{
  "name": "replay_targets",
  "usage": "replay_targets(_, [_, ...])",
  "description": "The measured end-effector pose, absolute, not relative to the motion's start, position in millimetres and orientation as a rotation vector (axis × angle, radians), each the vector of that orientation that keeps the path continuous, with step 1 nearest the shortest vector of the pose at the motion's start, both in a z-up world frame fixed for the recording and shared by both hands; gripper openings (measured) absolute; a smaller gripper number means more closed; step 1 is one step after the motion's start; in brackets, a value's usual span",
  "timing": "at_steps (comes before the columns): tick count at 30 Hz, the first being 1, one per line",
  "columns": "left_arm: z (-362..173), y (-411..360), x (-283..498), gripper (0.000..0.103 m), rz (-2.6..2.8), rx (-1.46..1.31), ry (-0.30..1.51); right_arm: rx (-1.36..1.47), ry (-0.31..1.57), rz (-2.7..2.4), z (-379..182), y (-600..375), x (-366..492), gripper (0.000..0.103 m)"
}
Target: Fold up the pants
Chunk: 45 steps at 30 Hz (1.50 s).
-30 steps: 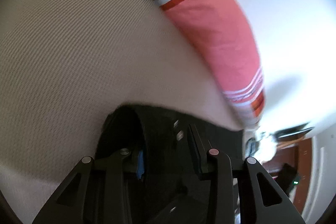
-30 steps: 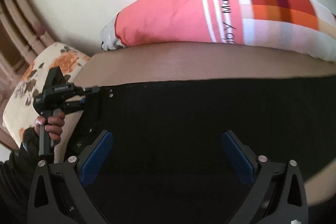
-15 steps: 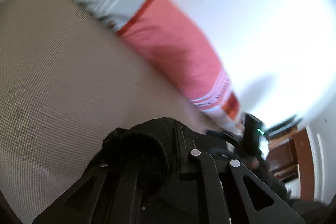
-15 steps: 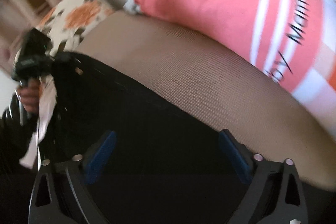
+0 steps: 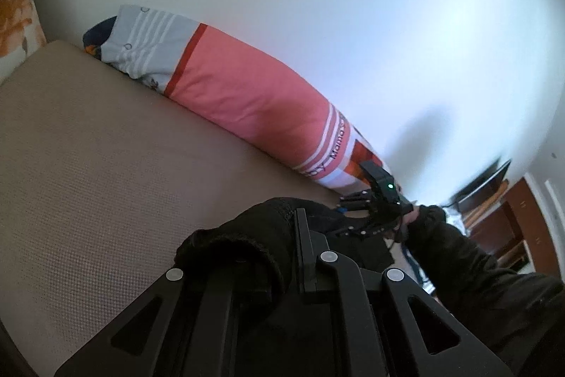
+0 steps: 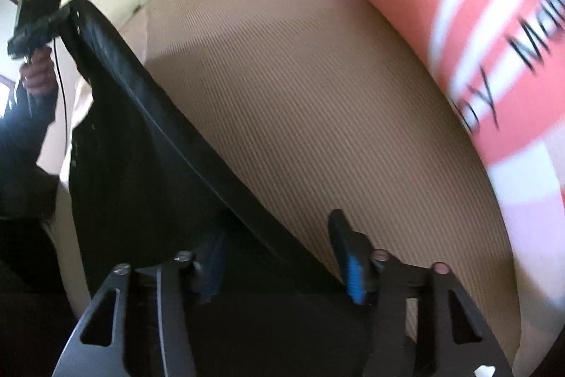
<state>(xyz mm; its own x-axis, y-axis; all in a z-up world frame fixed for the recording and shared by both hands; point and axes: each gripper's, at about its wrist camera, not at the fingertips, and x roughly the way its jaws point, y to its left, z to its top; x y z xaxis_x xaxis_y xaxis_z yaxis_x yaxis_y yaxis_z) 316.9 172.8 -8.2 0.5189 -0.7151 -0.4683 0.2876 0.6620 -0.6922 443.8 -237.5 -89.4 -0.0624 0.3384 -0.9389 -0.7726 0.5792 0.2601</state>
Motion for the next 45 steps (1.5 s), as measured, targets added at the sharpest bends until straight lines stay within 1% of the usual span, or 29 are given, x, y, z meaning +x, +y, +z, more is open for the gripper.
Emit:
replay_targets(1, [-6.8,171.7,315.6,0.009,-0.636,-0.588,0.822,-0.425,1.345,0.939,-90.8,-241.8,443.1,0.043])
replay_targets(3, [-5.7,168.2,315.6,0.009,-0.62,-0.579,0.826,-0.451,1.345,0.904,-93.6,-249.2,440.2,0.028])
replay_targets(4, [-5.3,167.0,314.3,0.009,-0.614,-0.573,0.83,-0.465,1.333,0.886,-94.3,-251.6,437.3,0.023])
replay_targets(5, [-4.8,164.8,314.8,0.009,-0.605,-0.564,0.833,-0.479,1.315,0.868,-93.9,-253.6,432.8,0.014])
replay_targets(8, [-3.9,162.5,315.6,0.009,-0.582,-0.558,0.837,-0.524,1.22,0.779,-86.8,-255.6,416.7,0.01])
replay_targets(12, [-1.7,162.9,309.1,0.009,-0.553,-0.538,0.849,-0.551,1.056,0.621,-61.6,-254.5,379.4,0.009])
replay_targets(15, [4.7,161.6,293.6,0.009,-0.564,-0.505,0.842,-0.53,0.972,0.509,-38.5,-257.1,344.4,0.008])
replay_targets(20, [15.1,162.8,248.3,0.01,-0.604,-0.458,0.831,-0.544,0.884,0.419,-6.2,-258.2,273.5,0.008])
replay_targets(25, [16.6,167.1,186.2,0.011,-0.659,-0.414,0.849,-0.477,0.871,0.407,13.7,-259.2,200.4,0.008])
replay_targets(29, [3.7,167.9,142.6,0.014,-0.689,-0.349,0.914,-0.445,0.908,0.414,-1.8,-263.5,144.4,0.007])
replay_targets(33, [-26.0,168.0,103.6,0.014,-0.669,-0.242,1.017,-0.393,0.976,0.416,-27.2,-268.4,100.5,0.006])
replay_targets(35, [-44.5,174.4,93.2,0.016,-0.65,-0.246,1.065,-0.353,1.016,0.431,-44.8,-268.2,84.2,0.006])
replay_targets(39, [-70.3,172.3,82.0,0.017,-0.609,-0.245,1.116,-0.344,1.079,0.41,-81.1,-260.7,71.5,0.006])
replay_targets(42, [-82.0,166.3,79.8,0.023,-0.571,-0.218,1.155,-0.328,1.109,0.393,-98.0,-258.9,75.2,0.006])
replay_targets(45, [-85.3,166.4,76.8,0.024,-0.54,-0.221,1.175,-0.333,1.123,0.368,-110.7,-255.3,76.2,0.006])
